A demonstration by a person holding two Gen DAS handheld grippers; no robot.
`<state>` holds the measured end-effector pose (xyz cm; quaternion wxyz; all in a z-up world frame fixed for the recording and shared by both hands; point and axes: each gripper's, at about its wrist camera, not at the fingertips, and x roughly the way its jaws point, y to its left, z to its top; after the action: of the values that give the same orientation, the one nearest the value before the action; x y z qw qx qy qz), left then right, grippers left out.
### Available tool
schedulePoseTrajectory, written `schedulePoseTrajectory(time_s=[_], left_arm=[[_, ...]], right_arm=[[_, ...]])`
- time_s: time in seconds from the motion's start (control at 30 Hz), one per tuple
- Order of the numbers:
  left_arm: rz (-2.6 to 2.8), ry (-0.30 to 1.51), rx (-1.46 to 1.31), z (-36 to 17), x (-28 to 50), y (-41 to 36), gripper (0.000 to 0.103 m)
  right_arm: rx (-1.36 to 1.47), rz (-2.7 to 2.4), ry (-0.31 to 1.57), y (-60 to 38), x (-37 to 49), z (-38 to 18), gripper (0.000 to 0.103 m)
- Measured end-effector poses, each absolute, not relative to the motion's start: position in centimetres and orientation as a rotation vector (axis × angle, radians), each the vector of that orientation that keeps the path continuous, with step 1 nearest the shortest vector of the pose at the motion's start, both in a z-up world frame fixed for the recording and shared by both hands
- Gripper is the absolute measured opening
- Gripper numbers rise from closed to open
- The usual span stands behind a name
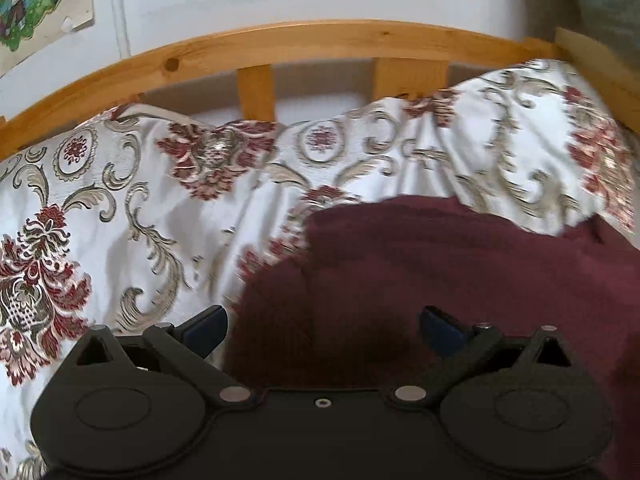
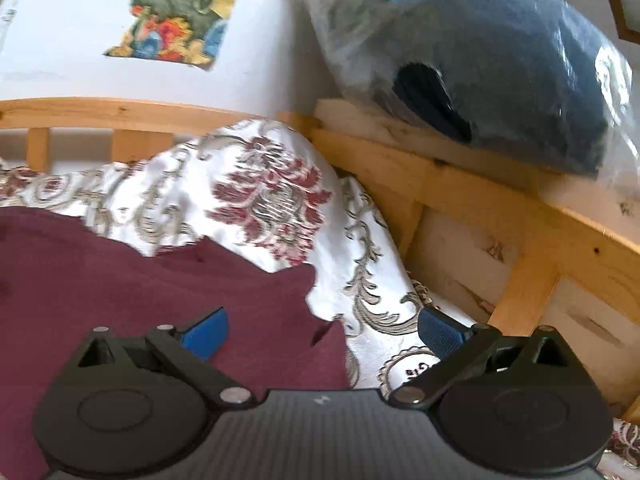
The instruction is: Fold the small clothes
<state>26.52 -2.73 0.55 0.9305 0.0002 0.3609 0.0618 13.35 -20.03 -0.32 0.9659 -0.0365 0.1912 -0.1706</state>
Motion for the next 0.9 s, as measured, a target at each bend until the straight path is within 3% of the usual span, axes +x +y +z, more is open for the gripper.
schedulePoseTrajectory(time_s=[0.4, 0.6, 0.9], left_arm=[[0.046, 0.74, -0.032, 1.3, 21.6, -4.3, 0.102], [0.124, 0.626, -0.005, -0.3, 17.3, -2.7, 0.102], [0.13, 0.72, -0.219, -3.1, 15.7, 1.4, 0.102]], right_arm=[[-0.097, -0.283, 0.357, -15.4, 7.1, 1.1, 0.103], [-0.111, -0.21, 0.415, -13.6, 7.3, -0.6, 0.103], [-0.1, -0.121, 0.442, -12.1, 9.2, -2.7, 0.103]])
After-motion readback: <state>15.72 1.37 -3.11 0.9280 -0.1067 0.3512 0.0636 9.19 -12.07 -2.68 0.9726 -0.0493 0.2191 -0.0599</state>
